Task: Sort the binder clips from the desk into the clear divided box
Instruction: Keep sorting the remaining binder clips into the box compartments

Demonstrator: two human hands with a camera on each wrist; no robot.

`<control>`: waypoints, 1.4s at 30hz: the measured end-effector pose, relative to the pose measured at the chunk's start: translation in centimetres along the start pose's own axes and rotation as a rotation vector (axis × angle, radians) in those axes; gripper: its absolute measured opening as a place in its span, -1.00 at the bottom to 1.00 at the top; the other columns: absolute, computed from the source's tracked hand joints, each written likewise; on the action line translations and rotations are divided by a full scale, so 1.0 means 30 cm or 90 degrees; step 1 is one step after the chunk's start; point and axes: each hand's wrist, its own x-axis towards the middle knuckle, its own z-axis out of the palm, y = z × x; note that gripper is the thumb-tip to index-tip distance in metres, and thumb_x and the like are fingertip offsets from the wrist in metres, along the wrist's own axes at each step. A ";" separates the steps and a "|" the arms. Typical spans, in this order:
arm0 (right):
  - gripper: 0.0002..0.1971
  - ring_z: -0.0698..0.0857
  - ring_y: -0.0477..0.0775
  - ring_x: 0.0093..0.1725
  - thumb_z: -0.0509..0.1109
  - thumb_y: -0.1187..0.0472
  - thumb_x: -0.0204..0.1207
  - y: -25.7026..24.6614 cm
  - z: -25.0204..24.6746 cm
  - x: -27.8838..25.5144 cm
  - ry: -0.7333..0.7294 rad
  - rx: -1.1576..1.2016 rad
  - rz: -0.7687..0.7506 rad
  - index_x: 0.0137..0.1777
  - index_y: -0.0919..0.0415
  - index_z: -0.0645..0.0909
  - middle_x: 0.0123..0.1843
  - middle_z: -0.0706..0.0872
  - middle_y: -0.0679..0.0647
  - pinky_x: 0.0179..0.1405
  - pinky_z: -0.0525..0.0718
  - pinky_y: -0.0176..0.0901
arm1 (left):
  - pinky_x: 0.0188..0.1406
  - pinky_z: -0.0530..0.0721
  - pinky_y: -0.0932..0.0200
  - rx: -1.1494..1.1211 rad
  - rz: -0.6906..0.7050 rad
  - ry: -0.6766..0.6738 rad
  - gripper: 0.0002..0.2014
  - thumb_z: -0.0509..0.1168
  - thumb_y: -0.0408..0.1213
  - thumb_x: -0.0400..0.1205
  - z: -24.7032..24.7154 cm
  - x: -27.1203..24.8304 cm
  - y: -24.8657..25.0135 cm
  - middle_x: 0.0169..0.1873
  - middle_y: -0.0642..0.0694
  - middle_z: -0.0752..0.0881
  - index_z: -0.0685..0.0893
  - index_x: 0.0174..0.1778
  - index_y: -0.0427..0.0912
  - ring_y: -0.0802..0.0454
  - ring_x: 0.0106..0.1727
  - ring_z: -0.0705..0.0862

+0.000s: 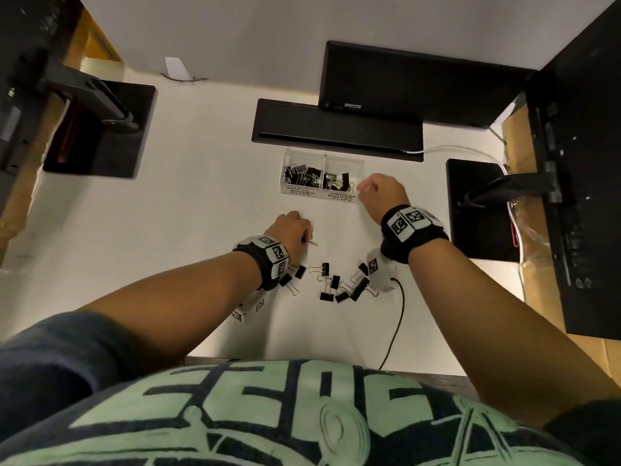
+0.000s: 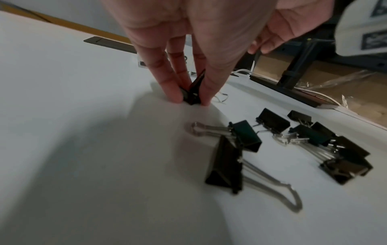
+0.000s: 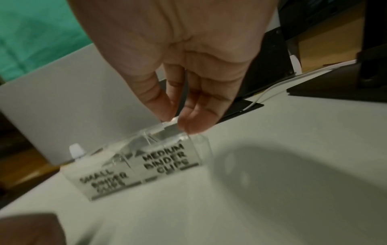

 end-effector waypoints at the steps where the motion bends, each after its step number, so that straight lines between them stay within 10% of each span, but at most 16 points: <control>1: -0.81 0.66 0.14 0.17 0.27 0.31 0.56 0.019 0.005 -0.020 -0.046 -0.035 0.004 0.06 0.25 0.69 0.20 0.71 0.13 0.10 0.59 -0.13 | 0.05 0.68 0.04 -0.003 0.001 -0.008 -0.82 0.28 -0.48 0.51 -0.004 0.002 0.004 0.04 -0.18 0.61 0.74 -0.07 -0.20 -0.19 0.06 0.64; 8: -0.64 0.54 0.03 0.01 0.54 0.27 0.32 0.167 0.099 -0.130 -0.327 -0.277 0.006 0.11 0.08 0.58 0.10 0.48 0.03 -0.10 0.52 -0.22 | -0.04 0.60 0.22 -0.091 -0.060 0.039 -0.85 0.31 -0.46 0.52 -0.025 0.019 0.051 -0.08 -0.17 0.66 0.80 -0.21 -0.24 -0.15 0.02 0.70; 12: -0.73 0.50 0.01 -0.04 0.36 0.45 0.39 0.211 0.130 -0.158 -0.287 -0.232 -0.029 -0.02 0.09 0.54 -0.01 0.46 -0.02 -0.27 0.42 -0.30 | -0.03 0.52 0.28 -0.161 -0.083 0.049 -0.84 0.32 -0.52 0.50 -0.062 0.031 0.085 -0.05 -0.15 0.70 0.81 -0.14 -0.29 -0.07 0.05 0.67; 22: -0.68 0.58 0.09 0.10 0.18 0.44 0.50 0.253 0.135 -0.184 -0.170 -0.122 0.015 0.18 0.20 0.59 0.09 0.56 0.06 0.05 0.55 -0.17 | -0.01 0.72 0.19 -0.264 -0.063 0.130 -0.85 0.47 -0.32 0.50 -0.221 0.175 0.238 -0.05 -0.15 0.81 0.78 -0.04 -0.24 0.05 -0.12 0.69; 35: -0.80 0.55 0.16 0.16 0.37 0.37 0.42 0.269 0.149 -0.184 -0.138 -0.153 -0.068 0.04 0.23 0.62 0.13 0.56 0.14 0.05 0.59 -0.11 | 0.12 0.48 0.27 -0.132 0.037 0.156 -0.73 0.39 -0.35 0.55 -0.193 0.180 0.251 0.22 -0.14 0.64 0.69 0.17 -0.10 -0.06 0.26 0.60; 42: -0.79 0.59 0.08 -0.03 0.22 0.25 0.51 0.244 0.123 -0.172 -0.095 -0.003 0.067 0.07 0.21 0.62 -0.03 0.62 0.02 0.03 0.60 -0.10 | 0.21 0.56 0.21 0.007 0.159 -0.093 -0.78 0.31 -0.36 0.57 -0.051 -0.012 0.168 0.11 -0.04 0.63 0.68 0.11 -0.07 0.00 0.18 0.62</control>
